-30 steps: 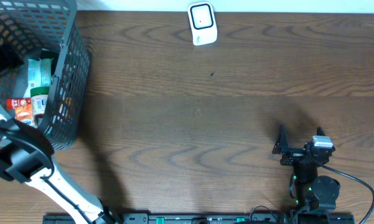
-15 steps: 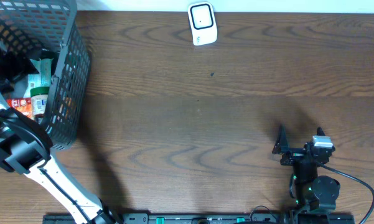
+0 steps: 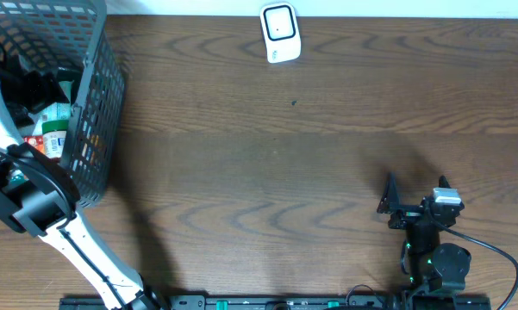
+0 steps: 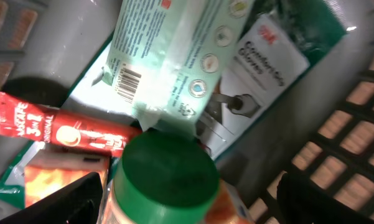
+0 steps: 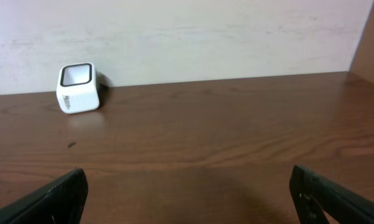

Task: Scan the item barcode
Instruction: 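Lower the left gripper onto the green-capped Knorr jar and grasp it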

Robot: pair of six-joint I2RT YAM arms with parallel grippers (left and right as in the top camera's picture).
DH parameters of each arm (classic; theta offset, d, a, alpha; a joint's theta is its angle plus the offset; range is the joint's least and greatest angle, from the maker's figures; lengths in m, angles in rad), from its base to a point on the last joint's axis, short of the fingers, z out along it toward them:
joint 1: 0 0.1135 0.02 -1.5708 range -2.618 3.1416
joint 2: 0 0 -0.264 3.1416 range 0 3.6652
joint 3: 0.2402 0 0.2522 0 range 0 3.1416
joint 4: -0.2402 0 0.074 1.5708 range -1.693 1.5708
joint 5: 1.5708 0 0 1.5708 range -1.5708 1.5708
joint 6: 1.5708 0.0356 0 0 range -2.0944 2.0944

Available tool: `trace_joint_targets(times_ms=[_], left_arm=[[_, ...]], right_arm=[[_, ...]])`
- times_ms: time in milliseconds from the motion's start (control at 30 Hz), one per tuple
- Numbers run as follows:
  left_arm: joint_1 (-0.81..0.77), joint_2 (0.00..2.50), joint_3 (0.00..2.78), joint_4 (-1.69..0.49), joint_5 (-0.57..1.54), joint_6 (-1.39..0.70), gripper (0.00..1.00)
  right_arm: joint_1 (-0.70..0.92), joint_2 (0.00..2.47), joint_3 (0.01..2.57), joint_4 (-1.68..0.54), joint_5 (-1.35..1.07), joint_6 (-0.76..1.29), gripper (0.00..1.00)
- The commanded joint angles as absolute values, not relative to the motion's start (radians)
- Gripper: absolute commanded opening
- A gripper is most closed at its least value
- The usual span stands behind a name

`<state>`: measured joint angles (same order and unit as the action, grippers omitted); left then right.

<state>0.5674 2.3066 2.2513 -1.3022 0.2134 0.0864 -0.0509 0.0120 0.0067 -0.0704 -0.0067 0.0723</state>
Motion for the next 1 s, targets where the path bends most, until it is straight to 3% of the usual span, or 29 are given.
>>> trace_joint_targets(times_ms=[0,300,367,700,833,967], left_arm=[[0.570,2.318,2.183,-1.278,0.194,0.093,0.90],[0.570,2.318,2.098,-1.206,0.194,0.093,0.89],[0.570,2.317,2.098,-1.198,0.194,0.093,0.82],[0.571,2.299,2.107,-1.171,0.194,0.093,0.70],[0.571,2.282,2.110,-1.179,0.193,0.093,0.71],[0.571,2.284,2.094,-1.217,0.189,0.093,0.83]], right_arm=[[-0.058,0.007,0.005,-0.073,-0.005,0.085,0.99],[-0.058,0.007,0.005,-0.073,-0.005,0.085,0.99],[-0.058,0.007,0.005,-0.073,-0.005,0.085,0.99],[-0.058,0.007,0.005,-0.073,-0.005,0.085,0.99],[-0.058,0.007,0.005,-0.073,-0.005,0.085,0.99],[-0.058,0.007,0.005,-0.073,-0.005,0.085,0.99]])
